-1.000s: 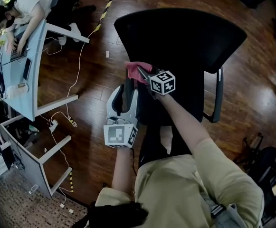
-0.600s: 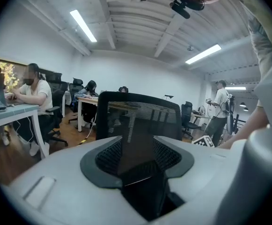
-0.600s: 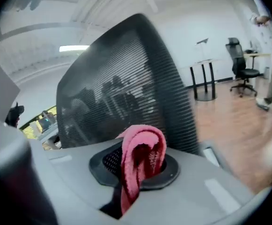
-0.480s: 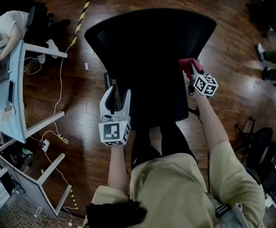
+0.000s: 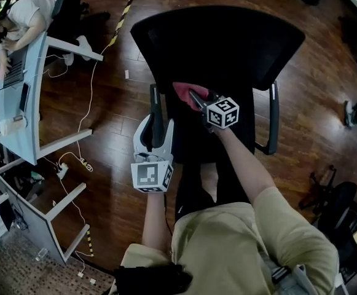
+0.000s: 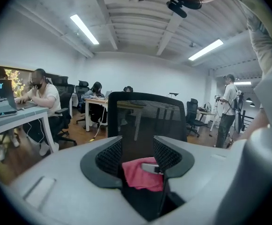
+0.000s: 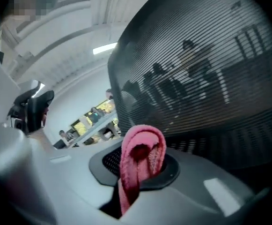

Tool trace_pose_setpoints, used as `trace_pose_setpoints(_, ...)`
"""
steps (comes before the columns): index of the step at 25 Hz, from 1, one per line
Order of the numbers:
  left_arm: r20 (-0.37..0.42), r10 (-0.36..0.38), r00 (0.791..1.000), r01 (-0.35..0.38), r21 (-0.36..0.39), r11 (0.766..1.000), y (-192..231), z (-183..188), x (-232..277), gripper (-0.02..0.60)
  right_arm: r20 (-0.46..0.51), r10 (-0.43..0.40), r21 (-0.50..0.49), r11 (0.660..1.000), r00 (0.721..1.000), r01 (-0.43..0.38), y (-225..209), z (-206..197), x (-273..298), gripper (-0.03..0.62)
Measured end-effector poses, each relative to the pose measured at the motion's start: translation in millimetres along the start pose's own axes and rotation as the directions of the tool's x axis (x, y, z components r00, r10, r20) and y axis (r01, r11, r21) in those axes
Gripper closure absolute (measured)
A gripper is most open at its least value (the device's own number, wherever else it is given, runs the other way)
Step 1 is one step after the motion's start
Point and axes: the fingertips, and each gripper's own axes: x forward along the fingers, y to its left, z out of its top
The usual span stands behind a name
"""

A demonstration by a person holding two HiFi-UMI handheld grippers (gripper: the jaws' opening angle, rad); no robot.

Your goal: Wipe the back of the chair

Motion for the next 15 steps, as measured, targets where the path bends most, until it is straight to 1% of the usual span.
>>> trace_pose_setpoints(1,-0.009,0.008,1.0,-0.008,0.001,1.0,2,-4,-5,0.383,-0.002,0.062,0.002,0.998,0.998,-0.062,22,-2,22,0.557)
trace_pose_setpoints(2,-0.022,0.014,1.0,-0.014,0.006,1.0,3,-9,-10,0.383,-0.002,0.107,0.004,0.994,0.994,-0.107,41,-4,41,0.557)
trace_pose_setpoints(3,-0.035,0.017,0.999,-0.017,0.011,1.0,4,-14,-14,0.383,0.0,0.129,0.009,0.992,0.992,-0.129,54,-5,56,0.557)
trace_pose_setpoints(4,-0.044,0.02,0.999,-0.019,0.015,1.0,5,-18,-17,0.383,0.007,0.125,0.018,0.992,0.992,-0.125,59,-5,67,0.557)
trace_pose_setpoints(5,-0.049,0.021,0.999,-0.021,0.014,1.0,5,-22,-19,0.383,0.018,0.098,0.033,0.995,0.995,-0.099,57,-3,73,0.557)
trace_pose_setpoints(8,-0.058,0.014,0.998,-0.014,-0.001,1.0,2,-30,-19,0.383,0.033,-0.052,0.094,0.994,0.998,0.048,15,-2,61,0.557)
trace_pose_setpoints(10,-0.06,-0.007,0.998,0.007,-0.007,1.0,-7,-31,-15,0.383,0.013,-0.158,0.081,0.984,0.987,0.157,-26,-6,29,0.557)
trace_pose_setpoints(11,-0.058,-0.022,0.998,0.022,-0.008,1.0,-13,-31,-12,0.383,0.013,-0.217,0.075,0.974,0.976,0.215,-49,-5,6,0.557)
trace_pose_setpoints(13,-0.051,-0.055,0.997,0.055,-0.01,0.998,-26,-28,-2,0.383,0.052,-0.342,0.101,0.937,0.938,0.336,-98,5,-50,0.557)
trace_pose_setpoints(15,-0.045,-0.085,0.995,0.084,-0.015,0.996,-37,-24,8,0.383,0.097,-0.464,0.123,0.884,0.881,0.452,-140,19,-113,0.557)
